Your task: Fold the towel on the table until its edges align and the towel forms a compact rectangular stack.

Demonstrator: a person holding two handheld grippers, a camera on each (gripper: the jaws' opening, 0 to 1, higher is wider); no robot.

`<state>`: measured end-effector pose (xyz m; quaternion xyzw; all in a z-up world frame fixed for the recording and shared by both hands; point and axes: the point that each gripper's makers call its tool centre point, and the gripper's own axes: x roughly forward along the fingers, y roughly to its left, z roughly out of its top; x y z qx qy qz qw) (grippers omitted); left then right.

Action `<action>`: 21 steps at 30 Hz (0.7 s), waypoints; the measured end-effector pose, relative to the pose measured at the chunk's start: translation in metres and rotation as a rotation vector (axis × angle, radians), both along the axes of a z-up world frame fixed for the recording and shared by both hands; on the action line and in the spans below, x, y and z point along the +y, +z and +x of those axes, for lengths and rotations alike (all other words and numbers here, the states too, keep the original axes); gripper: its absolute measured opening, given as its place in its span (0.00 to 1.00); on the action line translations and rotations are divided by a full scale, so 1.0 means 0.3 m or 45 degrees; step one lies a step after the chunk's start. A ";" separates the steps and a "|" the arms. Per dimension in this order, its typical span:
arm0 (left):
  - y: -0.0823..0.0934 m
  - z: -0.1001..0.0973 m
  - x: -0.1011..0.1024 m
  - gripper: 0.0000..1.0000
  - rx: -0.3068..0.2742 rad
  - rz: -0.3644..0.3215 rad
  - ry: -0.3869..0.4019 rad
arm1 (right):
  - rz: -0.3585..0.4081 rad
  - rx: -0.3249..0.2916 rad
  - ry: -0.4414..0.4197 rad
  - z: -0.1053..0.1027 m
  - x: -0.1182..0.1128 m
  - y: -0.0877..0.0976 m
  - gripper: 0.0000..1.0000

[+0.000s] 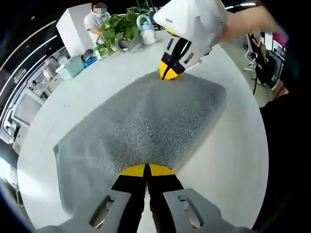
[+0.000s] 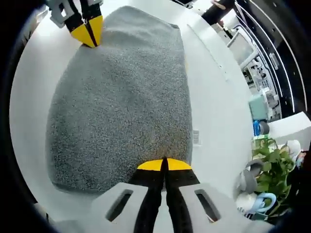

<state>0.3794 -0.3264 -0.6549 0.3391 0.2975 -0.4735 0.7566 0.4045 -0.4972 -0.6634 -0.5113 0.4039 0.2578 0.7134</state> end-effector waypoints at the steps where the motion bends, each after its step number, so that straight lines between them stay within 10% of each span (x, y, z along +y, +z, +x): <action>1: 0.000 0.000 0.000 0.01 -0.001 0.000 -0.001 | 0.006 0.003 -0.010 0.001 0.002 -0.001 0.00; 21: 0.001 0.001 0.003 0.01 0.040 -0.047 0.071 | 0.319 0.039 -0.252 -0.022 -0.013 0.005 0.00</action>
